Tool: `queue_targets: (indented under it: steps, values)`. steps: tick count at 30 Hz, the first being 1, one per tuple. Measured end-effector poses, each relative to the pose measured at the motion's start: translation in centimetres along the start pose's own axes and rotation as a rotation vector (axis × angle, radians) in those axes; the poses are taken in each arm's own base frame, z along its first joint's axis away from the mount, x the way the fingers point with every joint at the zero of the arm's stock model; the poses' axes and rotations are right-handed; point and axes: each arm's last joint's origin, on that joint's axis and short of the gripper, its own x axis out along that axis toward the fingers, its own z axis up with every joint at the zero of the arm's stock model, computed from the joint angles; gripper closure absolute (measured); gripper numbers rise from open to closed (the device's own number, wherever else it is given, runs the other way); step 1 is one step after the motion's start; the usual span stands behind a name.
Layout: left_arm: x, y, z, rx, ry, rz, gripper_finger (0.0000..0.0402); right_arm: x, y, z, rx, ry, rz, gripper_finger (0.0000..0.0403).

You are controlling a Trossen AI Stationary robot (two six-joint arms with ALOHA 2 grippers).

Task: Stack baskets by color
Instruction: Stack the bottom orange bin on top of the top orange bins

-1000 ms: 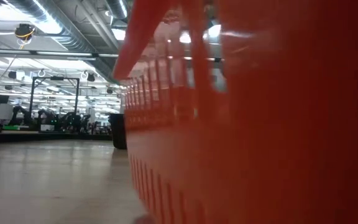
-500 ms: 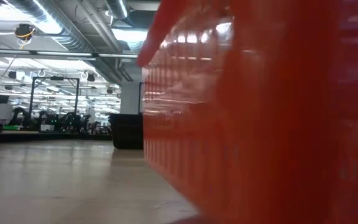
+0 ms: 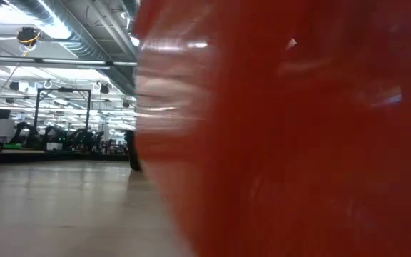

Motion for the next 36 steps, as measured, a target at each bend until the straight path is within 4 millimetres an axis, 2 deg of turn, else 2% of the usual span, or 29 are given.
queue_targets:
  steps: [7,12,19,23,29,32,36]
  values:
    - [0.0,0.3,-0.5,0.022,0.045,0.035,0.0356,-2.9,-1.3,3.6,0.127,0.101,-0.129,0.0399]
    - [-0.1,0.9,-1.6,0.037,0.135,0.117,0.0356,-6.8,-2.6,7.4,0.166,0.123,-0.303,0.0399]
    - [-0.9,2.1,-2.4,-0.05,0.138,0.283,0.0356,-13.2,-8.0,11.4,0.344,-0.016,-0.639,0.0399]
    - [-0.8,2.6,-2.2,-0.064,0.092,0.37,0.0356,-16.0,-12.1,11.8,0.413,-0.074,-0.748,0.0399]
    - [-0.4,4.2,-1.7,-0.096,0.066,0.495,0.0356,-19.1,-19.0,10.8,0.382,-0.114,-0.883,0.0399]
    - [-0.1,5.0,-1.5,-0.124,0.075,0.528,0.0356,-20.3,-22.4,10.2,0.334,-0.146,-0.91,0.0399]
    - [0.2,5.9,-1.3,-0.162,0.09,0.555,0.0356,-20.7,-26.9,8.5,0.268,-0.136,-0.881,0.0399]
